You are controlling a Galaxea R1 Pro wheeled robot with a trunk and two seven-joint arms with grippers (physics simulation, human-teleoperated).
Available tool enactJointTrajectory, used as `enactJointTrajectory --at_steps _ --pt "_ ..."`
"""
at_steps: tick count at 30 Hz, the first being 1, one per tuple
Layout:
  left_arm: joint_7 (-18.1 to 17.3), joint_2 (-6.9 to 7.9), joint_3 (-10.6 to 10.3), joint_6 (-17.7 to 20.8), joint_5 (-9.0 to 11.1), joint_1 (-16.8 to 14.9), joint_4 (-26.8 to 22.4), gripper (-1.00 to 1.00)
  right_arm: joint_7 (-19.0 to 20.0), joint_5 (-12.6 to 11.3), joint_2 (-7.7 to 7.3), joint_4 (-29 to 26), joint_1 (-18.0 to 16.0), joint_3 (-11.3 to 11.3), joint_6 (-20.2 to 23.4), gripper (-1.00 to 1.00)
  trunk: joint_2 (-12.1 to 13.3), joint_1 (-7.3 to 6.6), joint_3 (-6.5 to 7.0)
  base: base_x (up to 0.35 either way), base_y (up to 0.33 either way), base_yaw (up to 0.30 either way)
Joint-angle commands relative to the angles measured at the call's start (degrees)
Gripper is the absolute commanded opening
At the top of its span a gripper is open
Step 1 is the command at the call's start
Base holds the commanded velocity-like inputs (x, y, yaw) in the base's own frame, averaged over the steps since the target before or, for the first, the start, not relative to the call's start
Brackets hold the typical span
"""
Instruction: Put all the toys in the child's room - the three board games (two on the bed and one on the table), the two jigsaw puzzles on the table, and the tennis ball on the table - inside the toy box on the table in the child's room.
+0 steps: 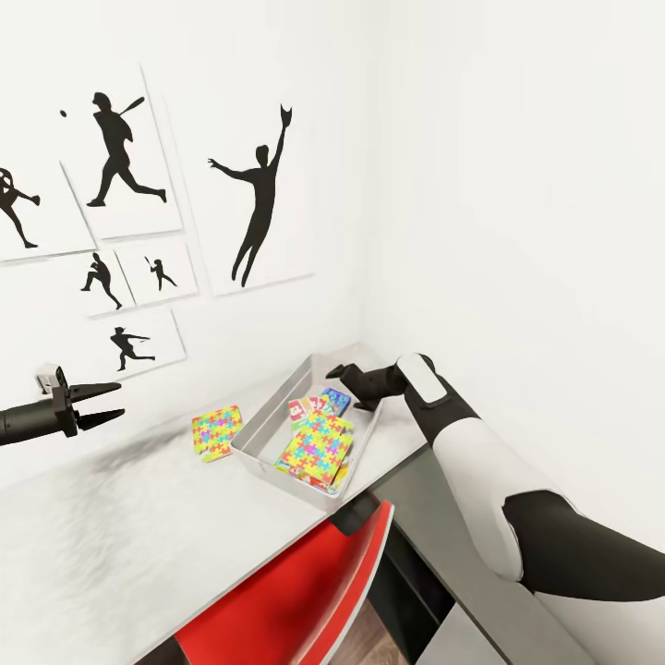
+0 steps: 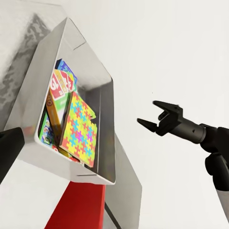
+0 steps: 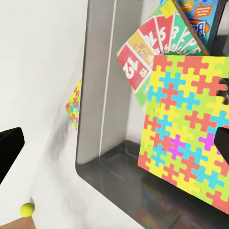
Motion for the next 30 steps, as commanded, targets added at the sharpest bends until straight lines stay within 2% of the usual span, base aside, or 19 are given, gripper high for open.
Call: enactJointTrajectory --at_steps 1,9,17,30 --pt "-0.3 0.05 -0.3 0.6 0.2 -0.1 0.0 1.0 -0.6 -0.5 0.0 -0.1 0.0 0.1 -0.1 1.0 -0.1 0.04 -0.13 0.0 0.0 0.0" --pt "-0.3 0.05 -0.3 0.5 0.1 -0.1 0.0 1.0 -0.5 -0.6 0.0 -0.5 0.0 0.1 -1.2 1.0 -0.1 0.04 -0.13 0.0 0.0 0.0" --pt "-0.3 0.05 -0.3 -1.4 0.3 -0.1 1.2 1.0 -0.3 -0.6 0.0 -0.5 0.0 0.2 -1.3 1.0 -0.1 0.04 -0.13 0.0 0.0 0.0" --pt "-0.4 -0.22 -0.3 -1.7 0.4 -0.1 1.7 1.0 1.5 -0.6 0.0 -0.5 0.0 0.2 -1.2 1.0 -0.1 0.04 -0.13 0.0 0.0 0.0"
